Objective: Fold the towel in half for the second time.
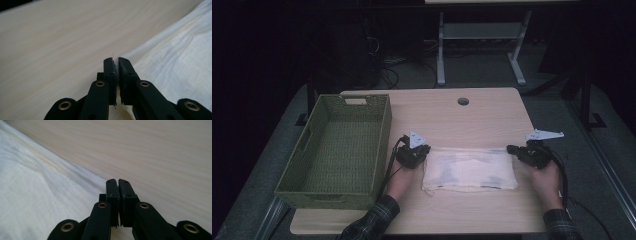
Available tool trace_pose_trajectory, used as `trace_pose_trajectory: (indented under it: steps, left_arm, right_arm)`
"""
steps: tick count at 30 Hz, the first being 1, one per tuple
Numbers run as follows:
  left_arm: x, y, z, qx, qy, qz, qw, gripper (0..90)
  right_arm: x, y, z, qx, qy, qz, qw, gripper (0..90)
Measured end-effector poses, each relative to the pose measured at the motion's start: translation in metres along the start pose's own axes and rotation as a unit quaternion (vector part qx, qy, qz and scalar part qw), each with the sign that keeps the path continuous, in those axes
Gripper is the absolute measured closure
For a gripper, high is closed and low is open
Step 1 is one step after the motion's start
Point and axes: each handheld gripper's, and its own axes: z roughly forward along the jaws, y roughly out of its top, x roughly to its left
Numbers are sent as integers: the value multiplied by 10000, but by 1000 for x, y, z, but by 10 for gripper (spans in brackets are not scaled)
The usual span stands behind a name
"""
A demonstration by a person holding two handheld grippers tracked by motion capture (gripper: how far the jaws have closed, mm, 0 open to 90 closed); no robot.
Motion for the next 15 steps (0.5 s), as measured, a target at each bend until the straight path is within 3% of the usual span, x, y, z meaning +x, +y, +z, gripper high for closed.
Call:
trace_pose_trajectory:
  steps: [3,6,9,15]
  left_arm:
    - [2,4,-5,-131,90,3,9999,852]
    - [1,2,-4,-34,111,40,9999,851]
    - [-2,0,-6,8,93,39,9999,851]
    - [-9,-5,-16,98,39,82,9999,851]
  right_arm:
    - [-1,9,-2,-219,16,-30,9998,872]
    - [0,12,-2,-260,-1,-73,9996,872]
    - [1,7,-2,-204,23,-117,9997,871]
    - [5,-4,-14,-285,290,-35,9992,871]
